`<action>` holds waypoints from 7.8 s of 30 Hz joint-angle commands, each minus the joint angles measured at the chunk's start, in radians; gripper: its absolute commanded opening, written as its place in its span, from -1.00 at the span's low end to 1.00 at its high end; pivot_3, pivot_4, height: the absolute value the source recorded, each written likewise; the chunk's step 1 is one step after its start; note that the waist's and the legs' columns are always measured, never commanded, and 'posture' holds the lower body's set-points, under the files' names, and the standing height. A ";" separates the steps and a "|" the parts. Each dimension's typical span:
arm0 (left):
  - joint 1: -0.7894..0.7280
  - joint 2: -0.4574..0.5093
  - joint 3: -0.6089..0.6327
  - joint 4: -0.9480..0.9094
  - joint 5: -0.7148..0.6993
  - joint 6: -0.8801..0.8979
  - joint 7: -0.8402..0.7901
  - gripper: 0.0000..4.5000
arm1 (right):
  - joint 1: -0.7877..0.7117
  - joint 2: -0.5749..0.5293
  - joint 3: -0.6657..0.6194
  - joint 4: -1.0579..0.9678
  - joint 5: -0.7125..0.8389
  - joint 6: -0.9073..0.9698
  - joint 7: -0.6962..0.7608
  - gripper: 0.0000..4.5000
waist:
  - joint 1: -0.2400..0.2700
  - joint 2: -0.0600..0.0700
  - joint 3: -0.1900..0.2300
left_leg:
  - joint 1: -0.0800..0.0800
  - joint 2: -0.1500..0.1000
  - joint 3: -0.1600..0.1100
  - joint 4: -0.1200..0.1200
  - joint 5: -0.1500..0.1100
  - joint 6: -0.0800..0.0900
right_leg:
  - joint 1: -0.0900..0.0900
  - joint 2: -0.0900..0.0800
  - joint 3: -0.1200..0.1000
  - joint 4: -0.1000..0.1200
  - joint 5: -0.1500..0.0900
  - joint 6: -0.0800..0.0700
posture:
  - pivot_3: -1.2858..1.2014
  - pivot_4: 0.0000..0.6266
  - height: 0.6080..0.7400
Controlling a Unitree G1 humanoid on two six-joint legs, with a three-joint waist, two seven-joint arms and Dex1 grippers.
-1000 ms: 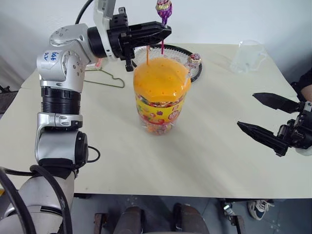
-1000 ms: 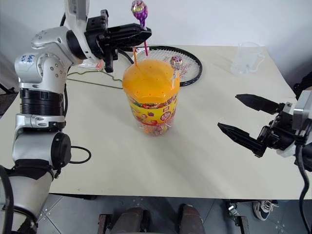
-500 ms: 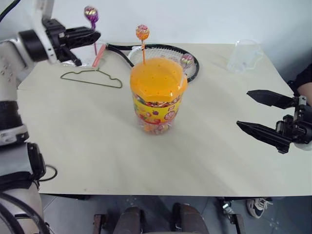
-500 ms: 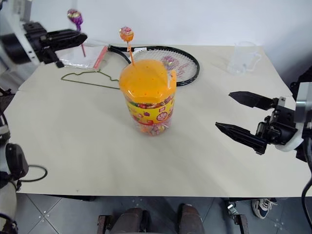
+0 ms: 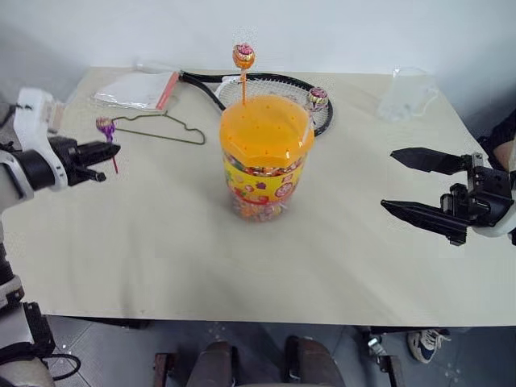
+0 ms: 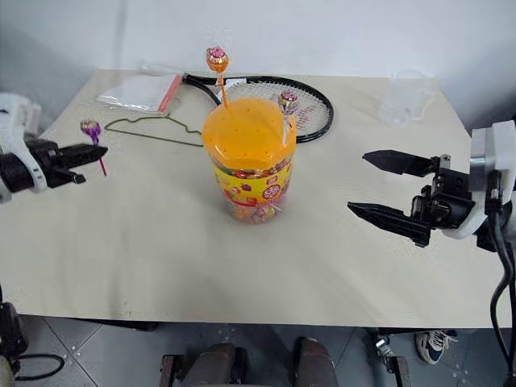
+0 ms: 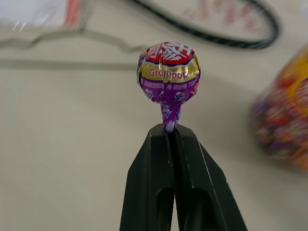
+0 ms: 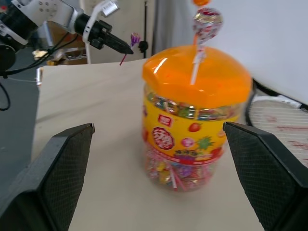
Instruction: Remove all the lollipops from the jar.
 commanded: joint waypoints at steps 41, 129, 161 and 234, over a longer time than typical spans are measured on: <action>-0.203 0.178 -0.298 0.096 0.038 0.328 0.096 0.90 | 0.062 0.019 -0.034 -0.111 0.053 0.006 -0.012 1.00 | -0.003 0.000 0.000 | 0.000 0.000 0.000 -0.001 -0.001 -0.001 | -0.001 0.000 0.001 0.000 0.000 0.000 | 0.03 -0.52 1.00; -0.151 0.238 -0.406 -0.023 0.135 0.333 -0.279 -0.98 | -0.127 -0.003 0.006 0.050 -0.020 -0.066 -0.034 1.00 | 0.002 -0.004 0.008 | -0.002 -0.001 0.002 0.002 -0.002 0.003 | -0.001 -0.002 0.003 0.000 0.002 0.003 | 0.03 -0.52 1.00; -0.058 0.368 -0.500 0.061 0.039 0.180 -0.339 0.72 | -0.178 0.002 0.028 0.117 -0.077 -0.075 0.028 1.00 | -0.007 0.002 0.012 | -0.002 -0.001 0.007 0.001 -0.002 0.003 | -0.004 -0.001 0.004 0.000 0.001 0.002 | 0.03 -0.52 1.00; 0.011 -0.048 0.000 0.107 -0.353 -0.737 -0.836 1.00 | -0.747 0.348 0.425 0.234 -0.267 0.099 -0.233 -0.97 | -0.033 0.004 0.012 | -0.005 0.000 0.012 0.002 -0.002 0.004 | -0.013 -0.001 0.004 0.006 0.001 0.002 | 0.03 -0.52 1.00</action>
